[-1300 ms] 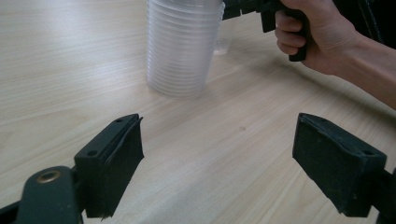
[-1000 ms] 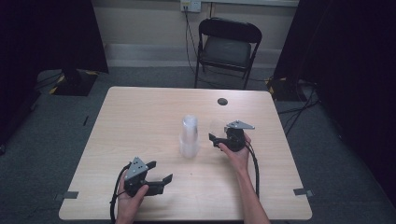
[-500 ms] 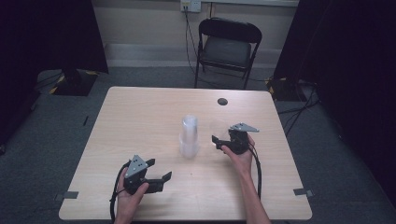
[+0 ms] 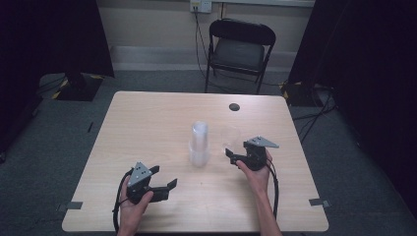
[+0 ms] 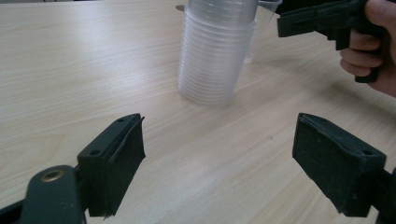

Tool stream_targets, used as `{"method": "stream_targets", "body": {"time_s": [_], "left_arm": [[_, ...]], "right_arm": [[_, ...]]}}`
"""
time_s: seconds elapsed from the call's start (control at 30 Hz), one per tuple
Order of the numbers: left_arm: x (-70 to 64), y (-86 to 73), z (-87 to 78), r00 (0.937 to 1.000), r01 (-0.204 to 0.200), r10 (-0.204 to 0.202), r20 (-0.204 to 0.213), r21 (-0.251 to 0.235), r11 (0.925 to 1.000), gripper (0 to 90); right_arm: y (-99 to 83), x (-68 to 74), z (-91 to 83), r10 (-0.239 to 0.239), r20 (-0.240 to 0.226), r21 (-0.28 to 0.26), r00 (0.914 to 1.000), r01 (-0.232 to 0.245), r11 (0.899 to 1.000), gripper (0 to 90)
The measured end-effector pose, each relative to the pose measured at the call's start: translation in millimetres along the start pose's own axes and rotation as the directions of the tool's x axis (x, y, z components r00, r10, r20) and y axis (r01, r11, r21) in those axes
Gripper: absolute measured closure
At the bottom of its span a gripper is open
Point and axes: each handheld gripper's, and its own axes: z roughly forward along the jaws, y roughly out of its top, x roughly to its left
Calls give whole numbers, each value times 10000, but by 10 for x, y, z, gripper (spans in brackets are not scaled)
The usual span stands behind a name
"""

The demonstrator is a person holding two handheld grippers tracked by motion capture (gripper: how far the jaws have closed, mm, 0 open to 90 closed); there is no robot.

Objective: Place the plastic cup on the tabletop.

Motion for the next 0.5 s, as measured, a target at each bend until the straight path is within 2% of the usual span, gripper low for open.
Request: {"method": "stream_targets", "body": {"time_s": [0.07, 0.17, 0.27, 0.5], "left_arm": [[-7, -22, 1, 10000, 3, -3, 44, 4, 10000, 164], [-22, -47, 2, 10000, 38, -39, 69, 30, 10000, 164], [-14, -50, -5, 10000, 47, -47, 13, 14, 10000, 163], [33, -71, -38, 9998, 160, -161, -135, -38, 9999, 162]], "right_arm": [[-5, 32, -47, -294, 269, -89, 9992, 296, 9995, 153], [-32, 79, -131, -255, 78, -133, 9996, 256, 9996, 151], [-62, 135, -185, -355, 58, -66, 9994, 355, 9993, 153], [-188, 214, -327, -210, -48, 88, 9998, 210, 9997, 165]]}}
